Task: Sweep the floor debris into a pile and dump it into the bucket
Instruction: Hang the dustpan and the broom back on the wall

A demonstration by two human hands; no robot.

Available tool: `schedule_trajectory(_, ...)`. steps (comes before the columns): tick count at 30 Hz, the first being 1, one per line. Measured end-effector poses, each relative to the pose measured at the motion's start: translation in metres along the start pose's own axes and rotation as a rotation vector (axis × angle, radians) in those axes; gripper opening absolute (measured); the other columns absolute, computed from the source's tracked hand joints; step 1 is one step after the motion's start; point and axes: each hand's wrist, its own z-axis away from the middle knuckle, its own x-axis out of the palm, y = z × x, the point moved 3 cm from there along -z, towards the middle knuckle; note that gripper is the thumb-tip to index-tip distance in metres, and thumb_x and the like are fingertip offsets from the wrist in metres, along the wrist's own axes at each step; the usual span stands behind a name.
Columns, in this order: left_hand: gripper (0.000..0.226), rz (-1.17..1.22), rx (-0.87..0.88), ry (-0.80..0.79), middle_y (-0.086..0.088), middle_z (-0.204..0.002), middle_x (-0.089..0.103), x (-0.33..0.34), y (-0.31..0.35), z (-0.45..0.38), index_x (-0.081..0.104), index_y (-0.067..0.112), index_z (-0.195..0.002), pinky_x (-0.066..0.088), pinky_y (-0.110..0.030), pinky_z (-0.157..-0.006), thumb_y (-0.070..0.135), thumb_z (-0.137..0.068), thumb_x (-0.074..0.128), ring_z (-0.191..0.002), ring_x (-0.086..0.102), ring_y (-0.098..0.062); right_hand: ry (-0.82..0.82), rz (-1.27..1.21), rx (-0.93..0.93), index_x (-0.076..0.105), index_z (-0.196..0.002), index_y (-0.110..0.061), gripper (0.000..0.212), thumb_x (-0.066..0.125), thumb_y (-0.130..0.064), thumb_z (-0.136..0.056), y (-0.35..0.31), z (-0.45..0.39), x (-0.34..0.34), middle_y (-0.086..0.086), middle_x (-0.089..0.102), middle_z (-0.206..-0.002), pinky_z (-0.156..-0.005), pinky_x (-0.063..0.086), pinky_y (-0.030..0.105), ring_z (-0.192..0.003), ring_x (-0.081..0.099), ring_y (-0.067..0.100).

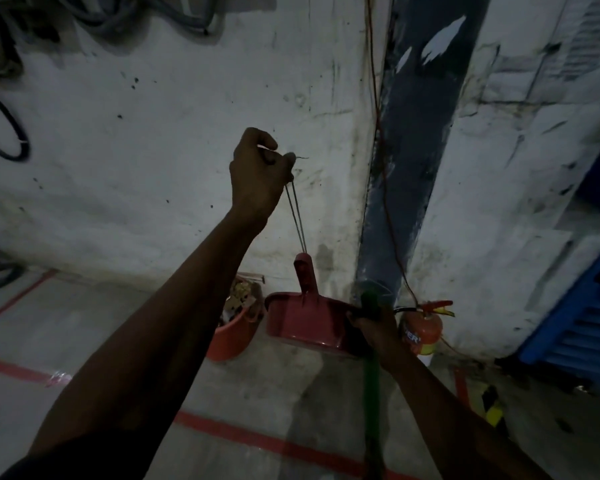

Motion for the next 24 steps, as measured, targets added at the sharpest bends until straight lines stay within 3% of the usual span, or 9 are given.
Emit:
schedule_trajectory(3,0.016,-0.059,0.033,-0.12,0.0,-0.072,0.062,0.021,0.011,-0.002,0.056,0.014,-0.094,0.058,-0.042,-0.076,0.001,-0.087,0.062,-0.064,0.068,-0.01,0.013,0.008,0.042,0.051,-0.1,-0.015,0.017,0.066,-0.015,-0.092,0.004,-0.01,-0.015,-0.004,0.051,-0.079,-0.069,0.043,0.026,-0.071,0.049,0.01)
schedule_trajectory(5,0.02,-0.169,0.103,-0.176,0.0,-0.079,0.066,0.037,0.02,-0.004,0.063,0.011,-0.101,0.057,-0.038,-0.08,-0.004,-0.089,0.056,-0.071,0.068,-0.007,0.025,0.011,0.037,0.051,-0.106,-0.013,0.023,0.067,-0.019,-0.091,0.001,-0.014,-0.027,-0.001,0.055,-0.084,-0.073,0.046,0.029,-0.078,0.055,0.015)
schedule_trajectory(7,0.023,-0.303,0.189,-0.199,-0.007,-0.09,0.069,0.051,0.031,-0.008,0.066,0.005,-0.108,0.055,-0.035,-0.084,-0.004,-0.091,0.053,-0.081,0.069,-0.016,0.03,0.049,0.015,0.055,-0.104,-0.009,0.026,0.072,-0.018,-0.087,-0.005,-0.02,-0.041,0.004,0.062,-0.094,-0.085,0.051,0.037,-0.089,0.06,0.02)
schedule_trajectory(10,0.022,-0.379,0.291,-0.207,-0.014,-0.101,0.07,0.074,0.051,-0.016,0.067,0.003,-0.112,0.053,-0.035,-0.087,0.002,-0.093,0.056,-0.086,0.069,-0.022,0.027,0.048,0.008,0.063,-0.107,-0.003,0.027,0.072,-0.005,-0.083,-0.027,-0.027,-0.062,0.011,0.067,-0.093,-0.07,0.055,0.03,-0.08,0.064,0.021)
schedule_trajectory(14,0.018,-0.34,0.388,-0.18,-0.013,-0.1,0.071,0.104,0.076,-0.033,0.07,0.002,-0.105,0.053,-0.034,-0.086,0.006,-0.092,0.059,-0.086,0.068,-0.022,0.055,0.068,-0.138,0.067,-0.108,-0.016,0.037,0.073,-0.004,-0.073,-0.078,-0.034,-0.089,0.009,0.072,-0.098,-0.084,0.058,0.047,-0.088,0.07,0.026)
schedule_trajectory(17,0.015,-0.322,0.428,-0.172,-0.012,-0.096,0.071,0.128,0.093,-0.051,0.071,0.003,-0.1,0.051,-0.032,-0.084,0.007,-0.092,0.058,-0.087,0.067,-0.022,0.073,0.097,-0.25,0.058,-0.122,-0.016,0.048,0.069,-0.003,-0.077,-0.121,-0.037,-0.111,0.003,0.069,-0.097,-0.081,0.057,0.037,-0.086,0.066,0.02)
schedule_trajectory(21,0.014,-0.265,0.421,-0.176,-0.012,-0.093,0.07,0.164,0.102,-0.08,0.069,0.003,-0.097,0.056,-0.04,-0.081,0.004,-0.093,0.056,-0.082,0.067,-0.025,0.141,0.123,-0.391,0.045,-0.111,-0.01,0.034,0.068,-0.005,-0.086,-0.174,-0.045,-0.141,0.004,0.054,-0.088,-0.054,0.045,0.018,-0.07,0.053,0.012)
schedule_trajectory(24,0.014,-0.209,0.421,-0.198,-0.011,-0.091,0.069,0.195,0.108,-0.1,0.069,0.003,-0.096,0.057,-0.041,-0.079,0.003,-0.091,0.055,-0.081,0.067,-0.024,0.172,0.14,-0.512,0.039,-0.109,-0.011,0.034,0.066,-0.02,-0.092,-0.21,-0.053,-0.161,0.006,0.048,-0.091,-0.068,0.053,0.036,-0.074,0.051,0.015)
